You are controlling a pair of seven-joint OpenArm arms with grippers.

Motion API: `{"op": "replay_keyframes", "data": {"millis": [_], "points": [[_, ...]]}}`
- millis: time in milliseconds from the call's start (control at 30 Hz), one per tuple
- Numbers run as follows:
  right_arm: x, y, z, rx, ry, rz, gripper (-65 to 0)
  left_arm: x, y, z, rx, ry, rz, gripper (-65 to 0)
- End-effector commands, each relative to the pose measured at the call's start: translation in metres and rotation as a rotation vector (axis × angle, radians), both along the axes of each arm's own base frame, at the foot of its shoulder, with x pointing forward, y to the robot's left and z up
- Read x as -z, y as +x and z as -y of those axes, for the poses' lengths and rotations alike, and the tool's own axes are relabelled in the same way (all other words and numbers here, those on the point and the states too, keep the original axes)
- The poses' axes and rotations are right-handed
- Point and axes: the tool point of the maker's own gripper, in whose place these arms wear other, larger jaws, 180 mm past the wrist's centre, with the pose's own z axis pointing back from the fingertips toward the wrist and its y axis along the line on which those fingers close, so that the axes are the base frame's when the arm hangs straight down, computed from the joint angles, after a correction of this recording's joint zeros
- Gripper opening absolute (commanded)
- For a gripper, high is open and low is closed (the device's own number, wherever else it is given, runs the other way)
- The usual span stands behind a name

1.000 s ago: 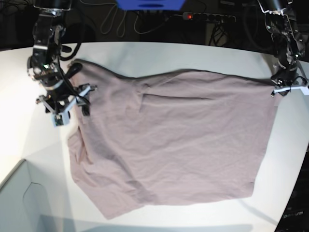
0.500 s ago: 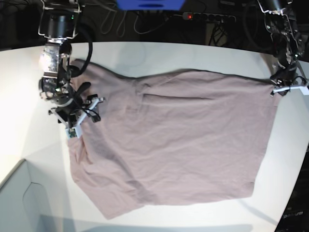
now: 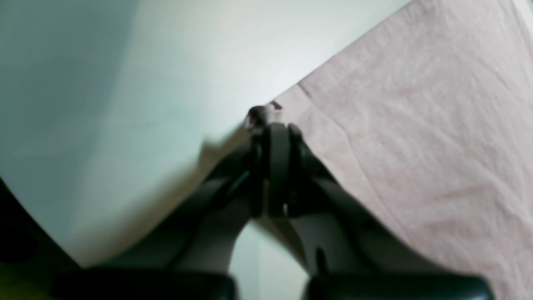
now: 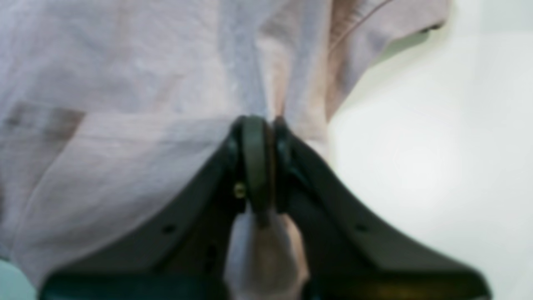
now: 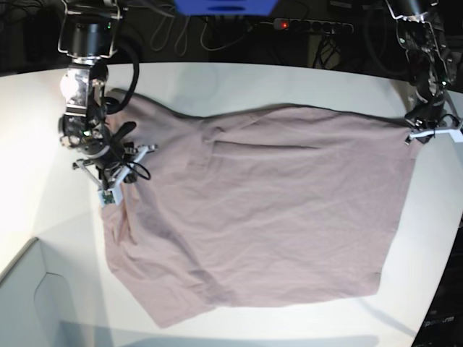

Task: Layout the t-shirt on the table in an organized manner, then fold the t-shirt properly
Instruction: 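Lower the right gripper to the shirt corner and grasp it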

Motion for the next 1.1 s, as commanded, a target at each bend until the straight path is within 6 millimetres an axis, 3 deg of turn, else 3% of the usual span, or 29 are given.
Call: {"op": "replay_keyframes", "data": {"millis": [0,167,267,767,1067], "points": [[-0.016,0.007,0.005,0.004,-0.007,0.059,-65.0,-0.014,0.008,-0.009,0.0,0.035,0.037,-65.0],[-0.048,-0.003,0.006,-0.007,-0.047,0.144,-65.0,-0.014,0.008,-0.009,0.0,0.035,0.037,-65.0],[-0.057,-0.016,0.005,-0.014,-0.063,0.162,-65.0,-0.014,0.008,-0.009,0.0,0.035,0.037,-65.0],[-0.038,-0.029,0.003,-0.017,-0.052,0.107,-64.9,-0.013,0.005,-0.009,0.0,0.037,0.034,-65.0],[-0.036,-0.031,0.002,-0.017,-0.05,0.102,-53.6,-0.013,0.005,-0.009,0.0,0.037,0.032,-65.0]]}}
